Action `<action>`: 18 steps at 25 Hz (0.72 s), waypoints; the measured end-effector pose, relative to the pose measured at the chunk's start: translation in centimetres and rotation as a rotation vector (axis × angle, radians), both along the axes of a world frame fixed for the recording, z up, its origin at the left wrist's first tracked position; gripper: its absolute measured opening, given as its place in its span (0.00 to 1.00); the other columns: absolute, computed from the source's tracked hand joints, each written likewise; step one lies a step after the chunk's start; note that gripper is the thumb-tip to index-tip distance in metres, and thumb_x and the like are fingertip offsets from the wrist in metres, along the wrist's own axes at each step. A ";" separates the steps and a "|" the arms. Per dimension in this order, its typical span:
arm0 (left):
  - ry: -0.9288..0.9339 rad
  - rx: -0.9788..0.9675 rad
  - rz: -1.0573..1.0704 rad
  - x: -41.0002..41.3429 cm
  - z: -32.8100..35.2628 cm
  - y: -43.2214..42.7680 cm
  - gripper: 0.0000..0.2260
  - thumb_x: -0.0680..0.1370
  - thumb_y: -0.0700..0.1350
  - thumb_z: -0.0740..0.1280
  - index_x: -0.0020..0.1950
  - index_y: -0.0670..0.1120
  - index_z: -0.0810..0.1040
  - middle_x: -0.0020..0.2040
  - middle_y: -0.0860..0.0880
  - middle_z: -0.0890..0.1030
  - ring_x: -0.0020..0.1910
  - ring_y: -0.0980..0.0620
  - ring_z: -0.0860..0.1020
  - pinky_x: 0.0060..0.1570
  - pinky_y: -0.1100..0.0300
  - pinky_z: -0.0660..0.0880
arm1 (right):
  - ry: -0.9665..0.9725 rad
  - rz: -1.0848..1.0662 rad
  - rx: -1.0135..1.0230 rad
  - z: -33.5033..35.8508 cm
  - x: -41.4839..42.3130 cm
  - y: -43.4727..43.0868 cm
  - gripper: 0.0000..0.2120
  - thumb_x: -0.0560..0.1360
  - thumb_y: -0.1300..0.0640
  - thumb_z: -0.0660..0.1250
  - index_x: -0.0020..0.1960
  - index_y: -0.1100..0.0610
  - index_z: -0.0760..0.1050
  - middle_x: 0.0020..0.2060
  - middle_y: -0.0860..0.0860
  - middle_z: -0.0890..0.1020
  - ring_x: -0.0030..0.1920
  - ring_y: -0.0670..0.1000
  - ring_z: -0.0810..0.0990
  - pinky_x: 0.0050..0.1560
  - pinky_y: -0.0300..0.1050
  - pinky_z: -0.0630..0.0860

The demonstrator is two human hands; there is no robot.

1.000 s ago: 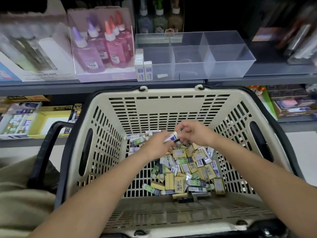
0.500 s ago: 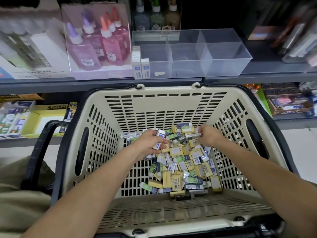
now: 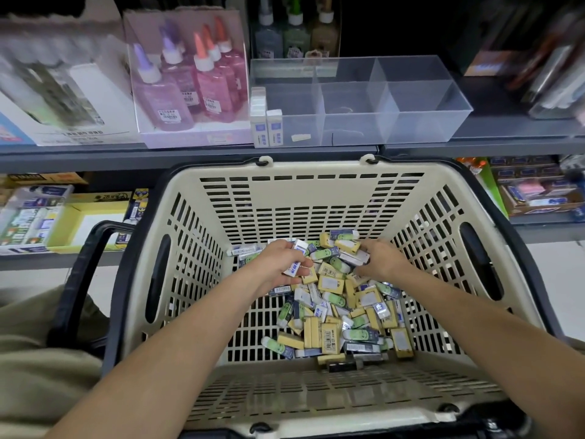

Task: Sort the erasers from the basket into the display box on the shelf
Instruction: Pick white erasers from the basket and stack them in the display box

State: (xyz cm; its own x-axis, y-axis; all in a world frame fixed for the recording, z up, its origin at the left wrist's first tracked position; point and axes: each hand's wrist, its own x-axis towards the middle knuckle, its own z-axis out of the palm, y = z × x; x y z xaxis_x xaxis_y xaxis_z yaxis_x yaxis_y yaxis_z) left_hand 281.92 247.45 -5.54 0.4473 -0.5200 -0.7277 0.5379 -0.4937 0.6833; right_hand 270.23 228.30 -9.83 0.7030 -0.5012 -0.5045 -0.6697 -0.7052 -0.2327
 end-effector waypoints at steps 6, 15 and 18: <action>0.033 -0.001 0.046 0.2 0.0 0.2 0.14 0.76 0.34 0.62 0.61 0.41 0.67 0.41 0.44 0.79 0.36 0.51 0.78 0.38 0.58 0.77 | -0.008 -0.091 0.215 1.9 0.5 0.4 0.15 0.70 0.52 0.72 0.33 0.61 0.73 0.43 0.52 0.83 0.44 0.55 0.81 0.36 0.40 0.70; 0.337 -0.294 0.167 -0.8 0.7 -0.1 0.12 0.74 0.41 0.70 0.54 0.39 0.74 0.50 0.41 0.81 0.49 0.46 0.80 0.51 0.53 0.78 | -0.358 -0.141 0.531 7.2 1.9 6.5 0.10 0.69 0.57 0.74 0.47 0.58 0.76 0.41 0.54 0.82 0.43 0.51 0.80 0.47 0.46 0.78; 0.253 -0.274 0.224 -0.6 0.4 0.0 0.08 0.74 0.37 0.68 0.51 0.40 0.72 0.46 0.41 0.81 0.43 0.46 0.81 0.44 0.50 0.80 | -0.378 -0.068 0.698 7.7 1.9 7.0 0.04 0.71 0.61 0.72 0.43 0.57 0.77 0.38 0.50 0.81 0.38 0.46 0.79 0.42 0.36 0.77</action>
